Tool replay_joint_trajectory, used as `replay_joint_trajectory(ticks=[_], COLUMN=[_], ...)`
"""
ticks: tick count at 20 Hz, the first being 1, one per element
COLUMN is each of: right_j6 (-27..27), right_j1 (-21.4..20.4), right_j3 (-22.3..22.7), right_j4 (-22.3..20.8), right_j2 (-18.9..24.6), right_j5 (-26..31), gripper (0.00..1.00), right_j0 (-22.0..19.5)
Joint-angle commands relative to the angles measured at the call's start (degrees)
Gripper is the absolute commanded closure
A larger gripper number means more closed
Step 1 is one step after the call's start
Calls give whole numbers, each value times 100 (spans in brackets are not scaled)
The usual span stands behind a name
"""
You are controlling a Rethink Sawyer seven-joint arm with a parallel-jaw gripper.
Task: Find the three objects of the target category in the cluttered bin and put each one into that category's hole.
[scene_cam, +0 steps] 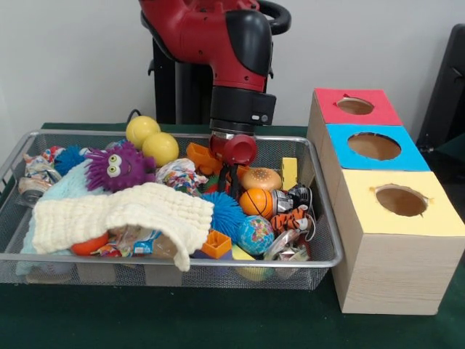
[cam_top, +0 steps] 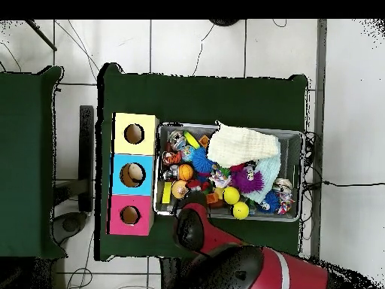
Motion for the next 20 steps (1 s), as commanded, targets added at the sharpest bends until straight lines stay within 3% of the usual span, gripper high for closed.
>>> replay_joint_trajectory(ticks=[1,2,9,13,20], right_j6=[724,693,695,430,363], right_j1=[1120,996,1102,1038,701], right_j3=[553,549,537,462,467], right_j4=[354,581,587,1214,1332], right_j2=[-988,-934,-1060,-1194,-1083], right_j5=[929,1077,877,1519,1871], gripper=[0,0,0,0,0], right_j0=[-411,-216,-98,284,378])
